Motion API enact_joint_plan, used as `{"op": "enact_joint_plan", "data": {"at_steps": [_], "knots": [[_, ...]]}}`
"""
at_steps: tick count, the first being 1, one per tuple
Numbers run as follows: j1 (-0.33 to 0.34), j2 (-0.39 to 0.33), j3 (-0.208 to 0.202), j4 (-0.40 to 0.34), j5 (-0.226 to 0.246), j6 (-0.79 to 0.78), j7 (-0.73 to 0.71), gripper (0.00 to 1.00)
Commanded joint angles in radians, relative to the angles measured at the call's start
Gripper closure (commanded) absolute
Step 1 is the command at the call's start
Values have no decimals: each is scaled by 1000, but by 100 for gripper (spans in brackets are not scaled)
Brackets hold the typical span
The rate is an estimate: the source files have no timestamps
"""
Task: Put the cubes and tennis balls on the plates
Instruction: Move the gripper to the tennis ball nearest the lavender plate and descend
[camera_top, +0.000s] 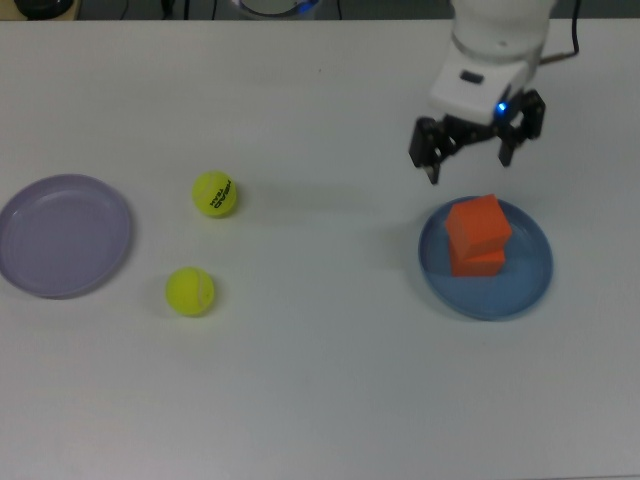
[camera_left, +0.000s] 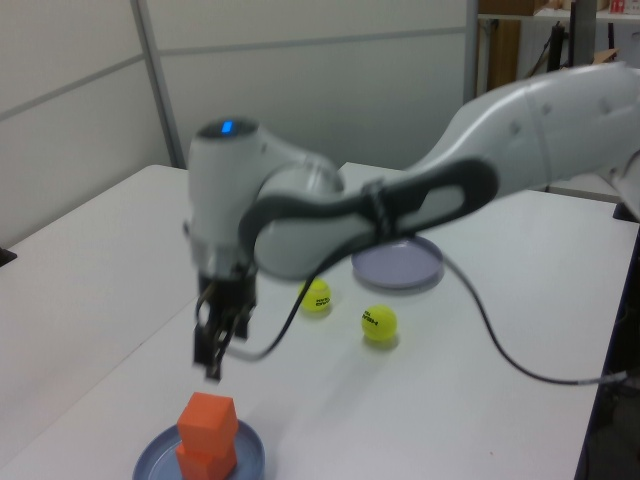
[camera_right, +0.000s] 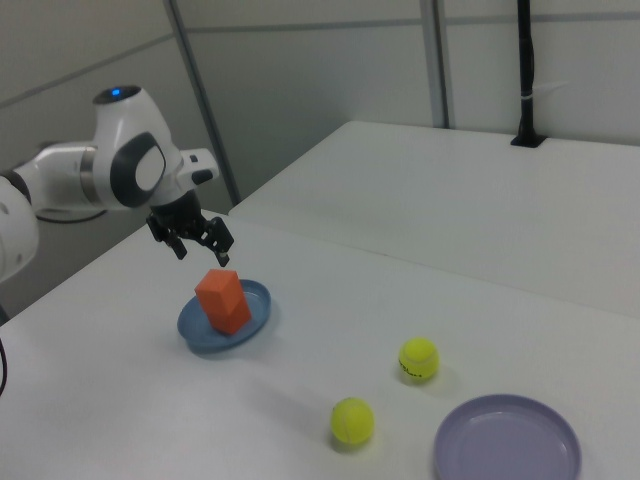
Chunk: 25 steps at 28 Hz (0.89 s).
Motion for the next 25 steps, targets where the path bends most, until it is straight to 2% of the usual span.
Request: {"op": "enact_joint_plan", "data": {"at_steps": [1, 3, 4, 8, 9, 14, 20, 25], "knots": [[-35, -122, -86, -122, 57, -26, -55, 0], [-35, -151, -129, -157, 64, -26, -57, 0], [-35, -175, -170, -192, 73, -24, -72, 0], [-35, -226, -244, -268, 98, -23, -106, 0], [-35, -250, -279, -303, 100, -20, -107, 0], [-42, -271, -367, -380, 100, 2, -124, 0], [-69, -269, -424, -475, 101, 117, -144, 0], [-72, -255, -441, -542, 103, 204, -158, 0]]}}
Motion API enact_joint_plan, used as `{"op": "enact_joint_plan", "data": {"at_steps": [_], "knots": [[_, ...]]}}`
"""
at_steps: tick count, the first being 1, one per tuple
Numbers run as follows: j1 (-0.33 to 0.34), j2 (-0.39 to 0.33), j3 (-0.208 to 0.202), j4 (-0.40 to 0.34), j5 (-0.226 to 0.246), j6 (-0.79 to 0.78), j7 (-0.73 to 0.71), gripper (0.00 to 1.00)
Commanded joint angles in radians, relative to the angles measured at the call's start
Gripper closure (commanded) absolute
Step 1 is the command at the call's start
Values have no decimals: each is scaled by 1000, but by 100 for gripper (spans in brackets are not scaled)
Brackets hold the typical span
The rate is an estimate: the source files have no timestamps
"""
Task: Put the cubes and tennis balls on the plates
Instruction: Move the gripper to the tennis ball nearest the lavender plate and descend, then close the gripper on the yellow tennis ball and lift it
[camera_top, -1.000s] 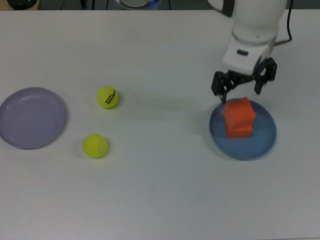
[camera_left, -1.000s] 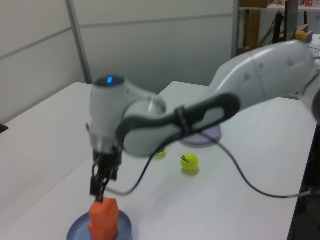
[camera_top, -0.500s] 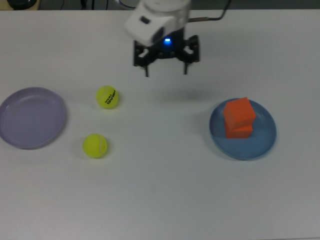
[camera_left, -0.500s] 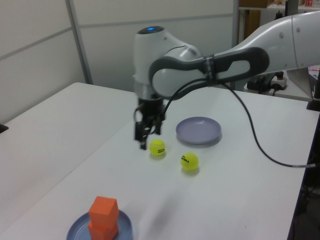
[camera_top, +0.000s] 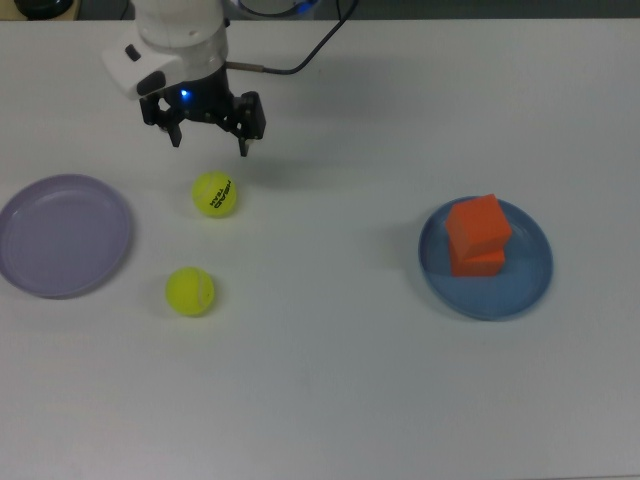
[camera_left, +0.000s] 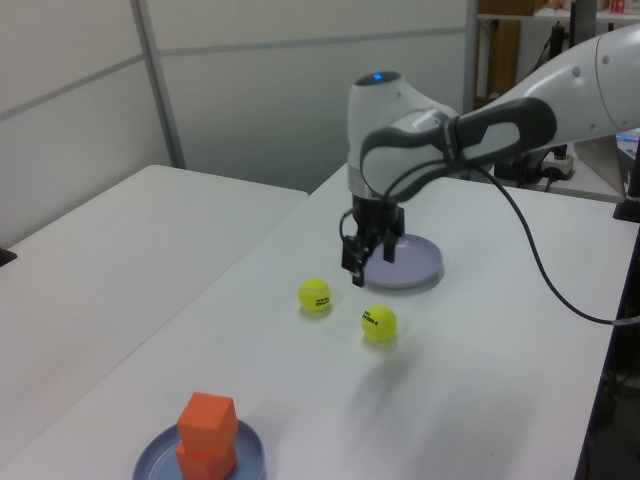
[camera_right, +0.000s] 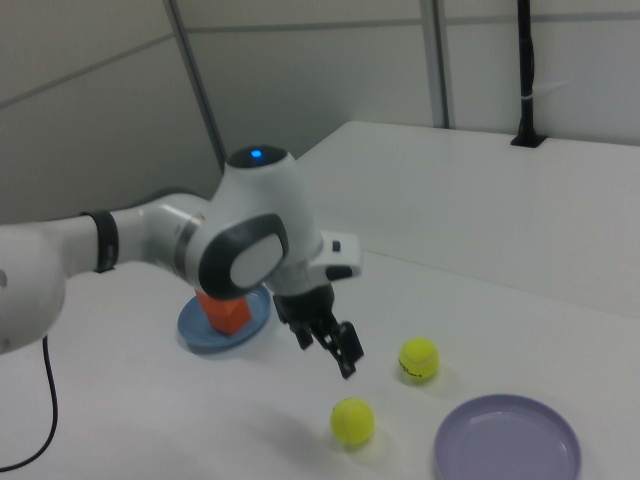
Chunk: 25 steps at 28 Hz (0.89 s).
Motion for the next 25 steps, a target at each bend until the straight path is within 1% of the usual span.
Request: {"op": "enact_joint_plan", "data": {"at_steps": [1, 5, 7, 12, 25], "knots": [[2, -21, -12, -107, 28, 109, -27, 0], [0, -4, -14, -141, 40, 164, -32, 0], [-4, 22, -14, -141, 55, 179, -52, 0], [-6, 62, -14, -141, 88, 232, -78, 0], [-11, 129, -14, -130, 92, 258, -84, 0]]}}
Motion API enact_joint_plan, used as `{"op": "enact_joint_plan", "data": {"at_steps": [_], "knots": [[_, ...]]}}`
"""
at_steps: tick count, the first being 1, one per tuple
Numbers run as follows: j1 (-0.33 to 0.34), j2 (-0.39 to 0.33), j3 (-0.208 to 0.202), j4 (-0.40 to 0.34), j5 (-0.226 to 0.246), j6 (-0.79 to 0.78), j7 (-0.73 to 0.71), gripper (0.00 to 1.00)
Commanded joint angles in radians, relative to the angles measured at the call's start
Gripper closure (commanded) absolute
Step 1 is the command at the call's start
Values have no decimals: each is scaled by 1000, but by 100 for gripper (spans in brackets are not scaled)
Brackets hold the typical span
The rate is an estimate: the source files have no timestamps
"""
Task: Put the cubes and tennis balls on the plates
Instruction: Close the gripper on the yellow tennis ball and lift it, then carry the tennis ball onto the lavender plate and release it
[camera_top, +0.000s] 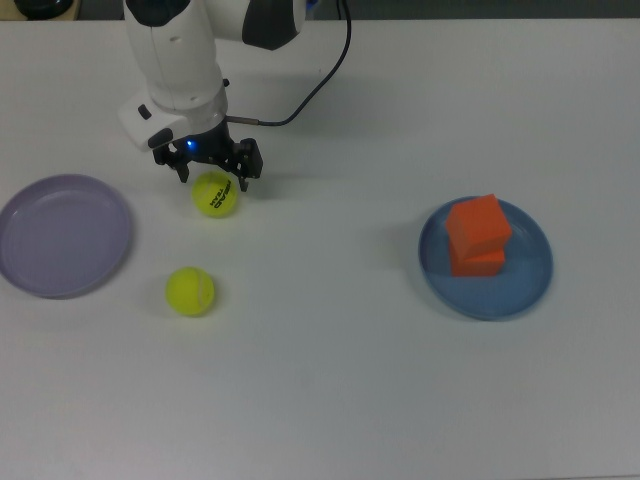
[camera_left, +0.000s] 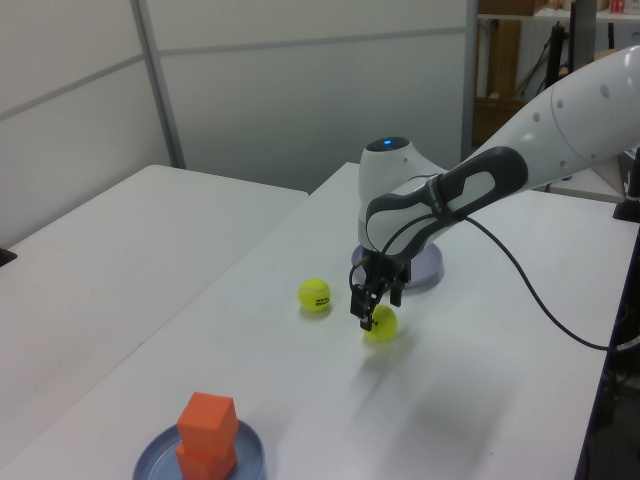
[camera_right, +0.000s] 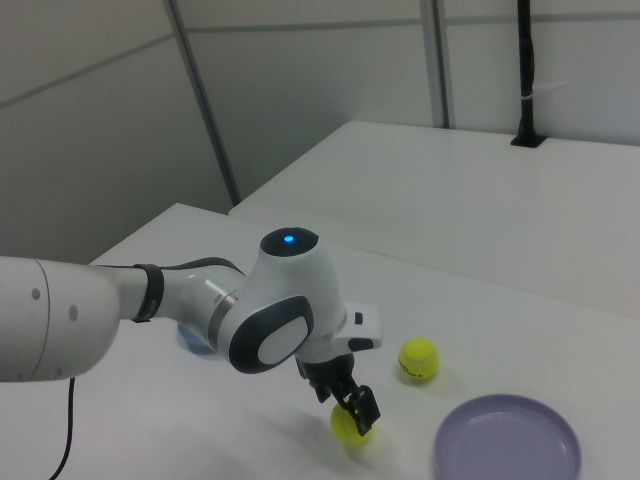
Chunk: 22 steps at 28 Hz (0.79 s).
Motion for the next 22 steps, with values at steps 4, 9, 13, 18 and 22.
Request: {"op": "enact_joint_plan", "data": {"at_steps": [4, 9, 13, 18, 22], "knots": [[-2, 66, -6, 2, 29, 82, -34, 6], [-2, 82, -6, 15, 47, 102, -31, 81], [-15, 72, -9, 37, 111, 99, -51, 100], [-32, 49, -58, 95, 119, 84, -73, 100], [-45, 59, -112, 175, 142, 68, -73, 100]]}}
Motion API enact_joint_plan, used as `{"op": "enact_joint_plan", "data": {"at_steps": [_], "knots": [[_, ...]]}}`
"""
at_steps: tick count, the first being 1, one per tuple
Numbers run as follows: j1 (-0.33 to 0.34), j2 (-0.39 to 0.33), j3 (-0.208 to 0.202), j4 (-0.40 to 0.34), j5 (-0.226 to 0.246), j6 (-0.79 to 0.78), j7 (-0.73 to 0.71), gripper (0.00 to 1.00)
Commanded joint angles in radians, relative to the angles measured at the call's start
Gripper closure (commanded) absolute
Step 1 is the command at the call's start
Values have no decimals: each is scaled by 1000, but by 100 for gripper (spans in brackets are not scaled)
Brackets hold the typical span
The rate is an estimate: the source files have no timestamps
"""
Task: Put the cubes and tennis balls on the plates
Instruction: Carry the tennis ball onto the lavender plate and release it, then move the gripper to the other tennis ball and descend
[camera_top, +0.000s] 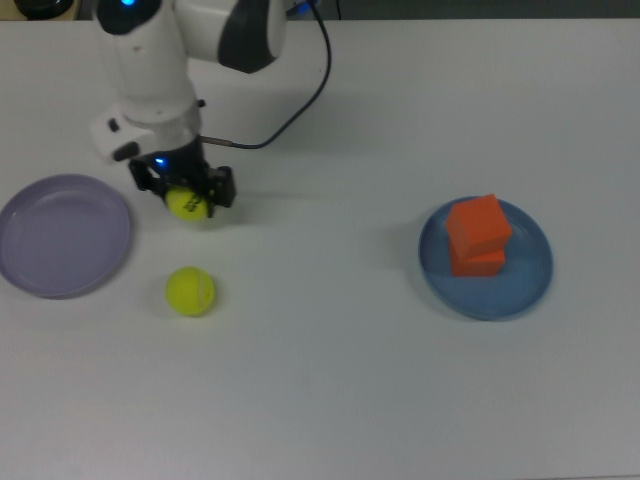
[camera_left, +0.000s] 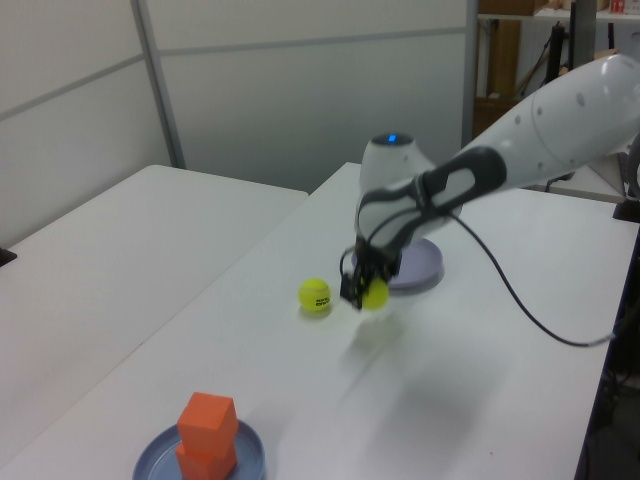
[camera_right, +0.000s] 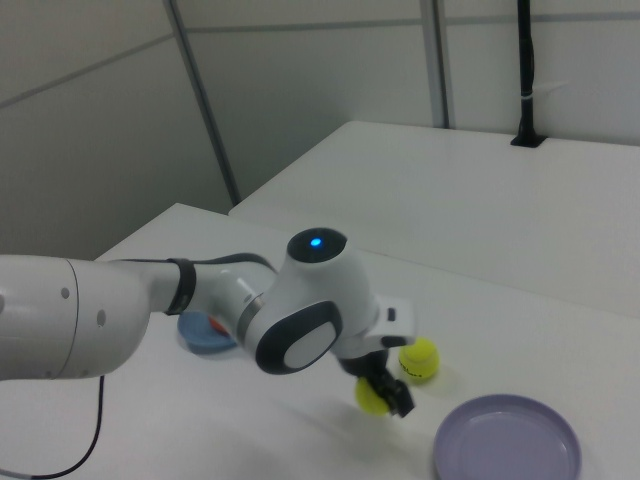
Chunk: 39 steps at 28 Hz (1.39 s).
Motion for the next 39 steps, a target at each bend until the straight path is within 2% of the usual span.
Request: {"op": "enact_joint_plan", "data": {"at_steps": [1, 5, 7, 13, 18, 22, 27, 28, 29, 34, 39], "knots": [[-44, 1, -73, 113, 72, -28, -45, 100], [-87, 29, -81, 156, 101, -28, -85, 100], [-110, 66, -83, 177, 110, -27, -99, 100], [-133, 136, -83, 213, 119, -22, -98, 100], [-132, 190, -81, 233, 132, -22, -96, 100], [-130, 210, -80, 236, 132, -19, -96, 100], [-133, 238, -80, 274, 135, -19, -96, 100], [-133, 238, -80, 274, 135, -19, -99, 83], [-135, 238, -80, 274, 133, -19, -101, 1], [-133, 226, -78, 280, 142, -24, -99, 0], [-126, 200, -69, 325, 171, -47, -96, 0]]}}
